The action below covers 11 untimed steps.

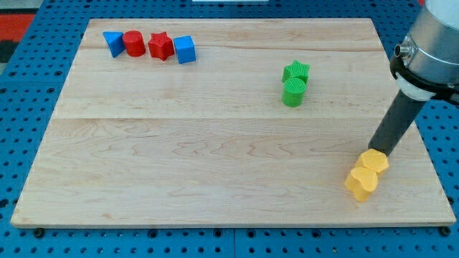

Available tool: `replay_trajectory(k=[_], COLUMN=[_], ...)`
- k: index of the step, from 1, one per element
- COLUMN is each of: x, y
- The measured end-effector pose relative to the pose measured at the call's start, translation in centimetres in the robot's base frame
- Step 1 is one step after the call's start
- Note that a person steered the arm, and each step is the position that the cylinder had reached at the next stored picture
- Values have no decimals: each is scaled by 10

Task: Move the red star towards the bottom center of the board

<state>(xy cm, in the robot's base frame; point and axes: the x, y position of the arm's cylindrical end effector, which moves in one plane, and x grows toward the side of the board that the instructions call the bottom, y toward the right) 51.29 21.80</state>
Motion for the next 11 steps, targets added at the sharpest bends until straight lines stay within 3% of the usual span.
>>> replay_trajectory(k=[1, 2, 3, 5, 6, 7, 8, 9, 11], x=[-5, -30, -47, -49, -50, -100, -130, -131, -216], y=[1, -43, -127, -226, -329, -393, -380, -305, -179])
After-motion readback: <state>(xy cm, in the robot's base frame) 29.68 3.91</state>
